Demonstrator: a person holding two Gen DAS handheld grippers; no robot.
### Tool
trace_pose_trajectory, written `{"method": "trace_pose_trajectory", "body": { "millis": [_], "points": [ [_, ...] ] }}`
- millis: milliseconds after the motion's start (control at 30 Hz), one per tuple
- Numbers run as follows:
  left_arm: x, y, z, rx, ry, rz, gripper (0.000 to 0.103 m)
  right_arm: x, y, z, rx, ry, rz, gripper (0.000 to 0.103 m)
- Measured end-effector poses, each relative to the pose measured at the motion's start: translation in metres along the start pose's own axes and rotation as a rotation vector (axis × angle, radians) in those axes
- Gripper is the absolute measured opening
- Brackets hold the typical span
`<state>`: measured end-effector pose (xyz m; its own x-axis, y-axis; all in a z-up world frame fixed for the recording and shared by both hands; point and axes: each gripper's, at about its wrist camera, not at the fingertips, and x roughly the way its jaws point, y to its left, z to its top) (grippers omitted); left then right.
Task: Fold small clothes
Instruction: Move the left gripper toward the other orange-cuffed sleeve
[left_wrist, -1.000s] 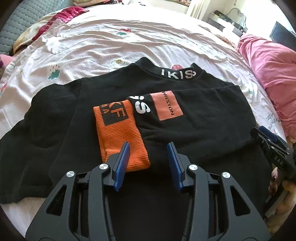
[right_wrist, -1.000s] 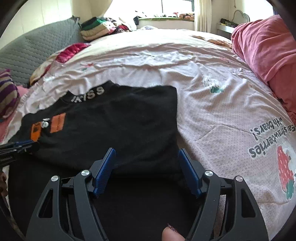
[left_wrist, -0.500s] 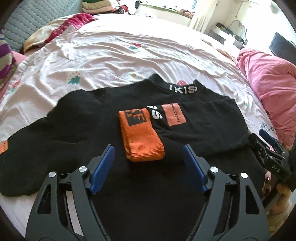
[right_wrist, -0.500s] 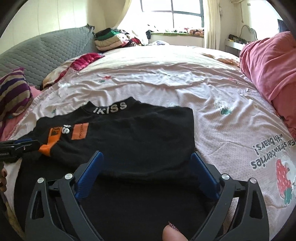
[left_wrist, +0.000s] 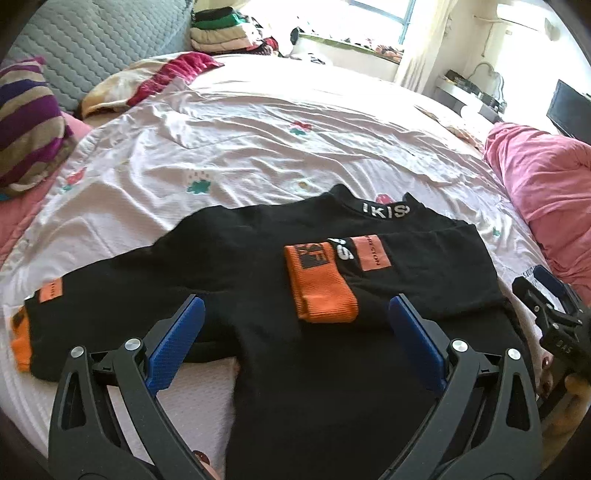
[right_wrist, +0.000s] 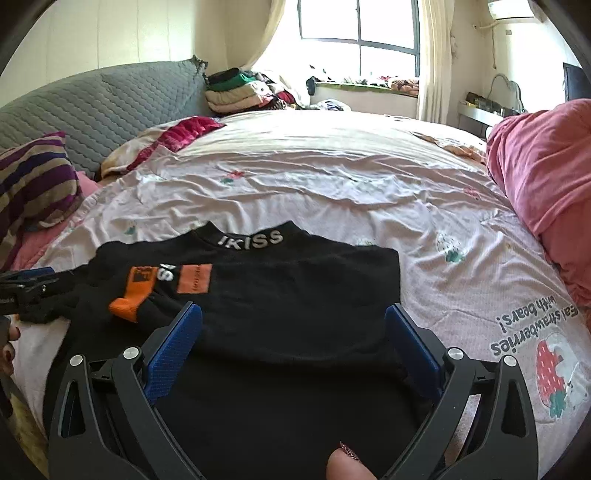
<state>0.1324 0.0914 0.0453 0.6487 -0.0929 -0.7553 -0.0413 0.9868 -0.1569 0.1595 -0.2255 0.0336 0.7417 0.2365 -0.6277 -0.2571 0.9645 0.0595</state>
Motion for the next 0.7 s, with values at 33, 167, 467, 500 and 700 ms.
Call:
{"method": "trace_pose_trajectory", "body": {
  "millis": [33,167,467,500,700],
  "points": [
    [-0.003,0.003,-0.001,-0.006,-0.004,0.001,0.093,-0.002,0.004,0.002,-0.003,-0.003,-0.002,0.098],
    [-0.014,0.013,-0.003,-0.026,-0.024,0.014,0.093,-0.008,0.016,0.007,-0.013,-0.017,0.008,0.098],
    [-0.033,0.044,-0.011,-0.076,-0.056,0.032,0.093,-0.015,0.048,0.015,-0.058,-0.031,0.033,0.098],
    [-0.035,0.048,-0.013,-0.083,-0.057,0.039,0.093,-0.016,0.053,0.016,-0.066,-0.033,0.033,0.098],
    [-0.046,0.069,-0.02,-0.109,-0.076,0.075,0.093,-0.015,0.074,0.017,-0.087,-0.033,0.051,0.098]
  ]
}}
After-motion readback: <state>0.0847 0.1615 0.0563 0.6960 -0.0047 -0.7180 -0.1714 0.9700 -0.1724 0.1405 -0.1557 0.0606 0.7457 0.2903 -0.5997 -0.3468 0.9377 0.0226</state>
